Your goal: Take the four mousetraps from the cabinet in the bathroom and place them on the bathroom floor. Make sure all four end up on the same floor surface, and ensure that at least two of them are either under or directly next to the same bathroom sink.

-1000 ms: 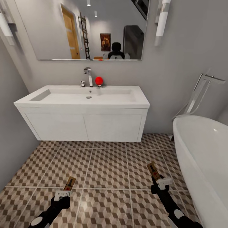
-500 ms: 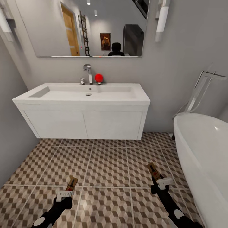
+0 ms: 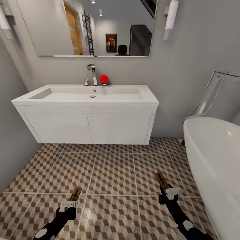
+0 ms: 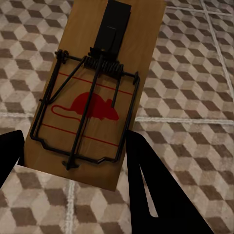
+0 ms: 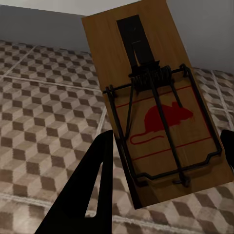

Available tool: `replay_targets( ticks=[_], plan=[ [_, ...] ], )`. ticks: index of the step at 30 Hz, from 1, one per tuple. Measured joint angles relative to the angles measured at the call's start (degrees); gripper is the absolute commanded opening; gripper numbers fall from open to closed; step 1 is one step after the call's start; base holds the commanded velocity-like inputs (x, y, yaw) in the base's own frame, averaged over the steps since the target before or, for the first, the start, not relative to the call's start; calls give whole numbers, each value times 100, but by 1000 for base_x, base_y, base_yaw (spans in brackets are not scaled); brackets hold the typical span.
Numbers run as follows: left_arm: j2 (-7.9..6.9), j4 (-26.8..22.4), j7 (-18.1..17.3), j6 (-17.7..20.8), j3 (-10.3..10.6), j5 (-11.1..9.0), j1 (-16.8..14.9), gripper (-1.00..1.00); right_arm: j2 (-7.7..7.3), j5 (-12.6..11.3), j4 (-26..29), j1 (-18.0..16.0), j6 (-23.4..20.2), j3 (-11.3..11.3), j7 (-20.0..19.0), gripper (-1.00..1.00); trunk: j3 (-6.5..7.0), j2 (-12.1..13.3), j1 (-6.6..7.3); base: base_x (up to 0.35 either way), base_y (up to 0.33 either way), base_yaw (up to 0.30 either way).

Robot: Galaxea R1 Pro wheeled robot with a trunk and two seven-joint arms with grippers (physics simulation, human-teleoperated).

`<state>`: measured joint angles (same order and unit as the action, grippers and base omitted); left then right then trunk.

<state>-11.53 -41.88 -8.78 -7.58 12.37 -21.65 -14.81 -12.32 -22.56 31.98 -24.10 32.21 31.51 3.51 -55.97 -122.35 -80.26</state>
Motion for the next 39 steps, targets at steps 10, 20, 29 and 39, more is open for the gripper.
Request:
replay_targets(
  ticks=[10,20,29,39],
  plan=[
    [0,1,0,1,3,0,0,-100,0,1,0,0,0,0,0,-100,-180,-401,-220,0,0,0],
    [5,8,0,1,3,0,0,-100,0,1,0,0,-4,0,0,-100,-359,-802,-439,0,0,0],
    [7,9,0,1,6,0,0,-100,8,1,-6,0,-6,0,0,-100,-521,-1163,-637,0,0,0],
    [8,9,0,1,8,0,0,-100,9,0,-9,0,-7,0,0,-100,-700,-1564,-857,0,0,0]
  ],
)
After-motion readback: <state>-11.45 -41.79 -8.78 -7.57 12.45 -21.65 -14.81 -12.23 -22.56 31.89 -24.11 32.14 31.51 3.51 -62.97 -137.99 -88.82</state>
